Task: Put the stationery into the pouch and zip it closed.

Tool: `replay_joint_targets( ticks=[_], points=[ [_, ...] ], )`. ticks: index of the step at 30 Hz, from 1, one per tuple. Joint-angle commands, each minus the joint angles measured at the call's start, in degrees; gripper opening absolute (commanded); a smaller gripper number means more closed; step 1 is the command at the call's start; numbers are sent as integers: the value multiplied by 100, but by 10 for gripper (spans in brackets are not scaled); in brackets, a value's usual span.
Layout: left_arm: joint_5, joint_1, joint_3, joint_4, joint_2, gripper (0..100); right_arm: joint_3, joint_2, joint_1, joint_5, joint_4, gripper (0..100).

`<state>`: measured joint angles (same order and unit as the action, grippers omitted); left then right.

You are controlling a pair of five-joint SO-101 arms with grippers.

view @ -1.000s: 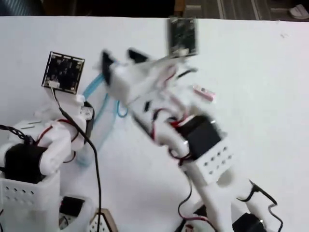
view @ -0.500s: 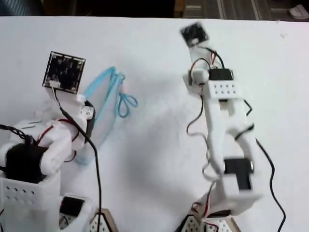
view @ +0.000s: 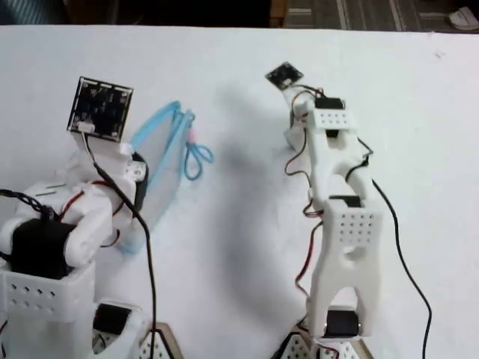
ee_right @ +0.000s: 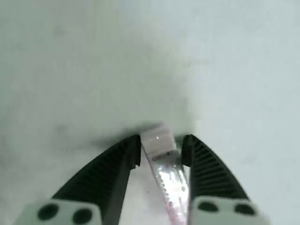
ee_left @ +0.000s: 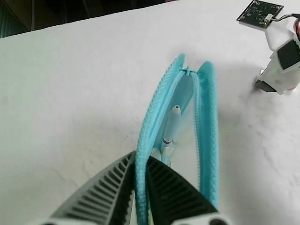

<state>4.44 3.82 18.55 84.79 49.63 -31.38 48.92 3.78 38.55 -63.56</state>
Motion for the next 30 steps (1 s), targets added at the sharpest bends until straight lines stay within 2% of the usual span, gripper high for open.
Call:
replay_joint_targets(
  ticks=[1,3,8,13,17,22,30],
  points=[
    [-35,-31,-70,-114,22,22,-721,303,-22,18,-620,43],
    [-35,-31,-70,-114,22,22,-1029,277,-13,-9,-1068,16],
    [-35,-31,-70,-114,22,22,-1978,-127,48,-879,-2211,16],
    [-35,-31,-70,-114,22,22,-2822,-681,198,-1231,-3530,17],
    [-35,-31,-53,-114,22,22,-2831,-1086,198,-1653,-3785,17],
    [-35,-31,-62,-114,22,22,-1653,-2404,321,-1749,-3793,17],
    [-26,-31,-26,-114,31,22,2013,-5763,1007,-1714,-3679,17]
  ],
)
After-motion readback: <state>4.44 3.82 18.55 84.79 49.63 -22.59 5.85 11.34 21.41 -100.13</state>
